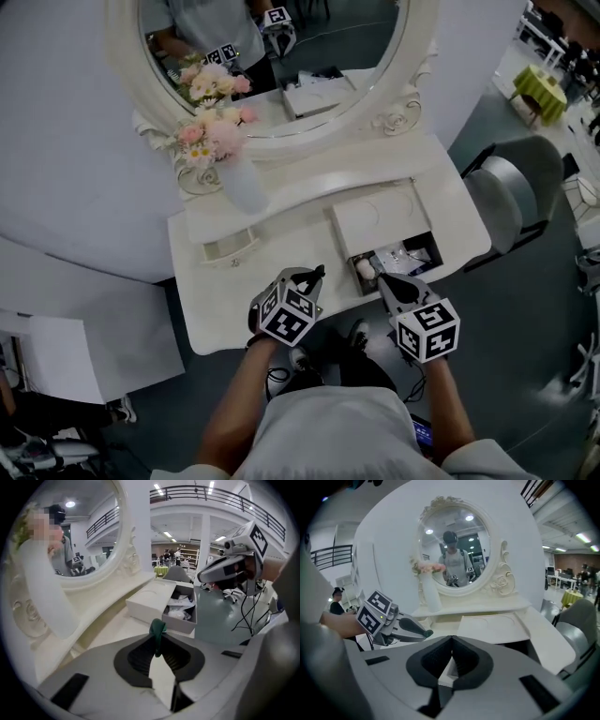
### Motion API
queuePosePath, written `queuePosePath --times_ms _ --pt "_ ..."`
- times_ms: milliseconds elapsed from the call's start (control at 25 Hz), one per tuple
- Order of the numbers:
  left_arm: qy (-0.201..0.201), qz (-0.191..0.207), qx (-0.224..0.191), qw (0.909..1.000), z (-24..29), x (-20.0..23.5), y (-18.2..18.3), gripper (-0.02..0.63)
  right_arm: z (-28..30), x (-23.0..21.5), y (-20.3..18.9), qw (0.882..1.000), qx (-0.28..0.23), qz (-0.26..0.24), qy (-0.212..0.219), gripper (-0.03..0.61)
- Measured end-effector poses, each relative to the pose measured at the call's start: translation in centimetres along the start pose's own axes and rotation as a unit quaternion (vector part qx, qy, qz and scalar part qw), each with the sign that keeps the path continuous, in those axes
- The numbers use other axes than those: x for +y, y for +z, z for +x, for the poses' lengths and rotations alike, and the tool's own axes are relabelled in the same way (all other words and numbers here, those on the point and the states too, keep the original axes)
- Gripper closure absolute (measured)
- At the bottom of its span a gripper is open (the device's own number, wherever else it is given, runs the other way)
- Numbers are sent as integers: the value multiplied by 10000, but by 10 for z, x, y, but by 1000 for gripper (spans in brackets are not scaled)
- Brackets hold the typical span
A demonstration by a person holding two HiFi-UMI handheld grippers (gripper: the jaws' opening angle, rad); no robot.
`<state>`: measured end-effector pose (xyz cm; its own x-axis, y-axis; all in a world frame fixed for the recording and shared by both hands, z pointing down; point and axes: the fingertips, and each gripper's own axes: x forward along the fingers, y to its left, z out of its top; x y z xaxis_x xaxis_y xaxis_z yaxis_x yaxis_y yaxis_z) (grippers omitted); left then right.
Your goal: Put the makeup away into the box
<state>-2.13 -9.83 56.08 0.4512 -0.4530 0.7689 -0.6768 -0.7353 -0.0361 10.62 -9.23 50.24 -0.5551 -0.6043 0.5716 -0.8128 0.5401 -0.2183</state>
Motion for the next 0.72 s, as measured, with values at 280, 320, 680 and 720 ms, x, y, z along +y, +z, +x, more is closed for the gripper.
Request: queuePosePath --times_ms 280,320,680,720 --pt "-483 423 -49 9979 54 -46 62 546 -29 -67 -15 9988 -26 320 -372 584" --pt "-537 475 -53 9974 61 -52 69 546 -33 -75 -18 9985 -27 357 -417 583" --pt "-777 816 252 9933 114 -87 104 544 -46 -129 -25 9974 -17 520 -502 583" --pt "-745 856 317 9930 120 -89 104 543 -46 -132 -26 9975 -13 520 -485 583"
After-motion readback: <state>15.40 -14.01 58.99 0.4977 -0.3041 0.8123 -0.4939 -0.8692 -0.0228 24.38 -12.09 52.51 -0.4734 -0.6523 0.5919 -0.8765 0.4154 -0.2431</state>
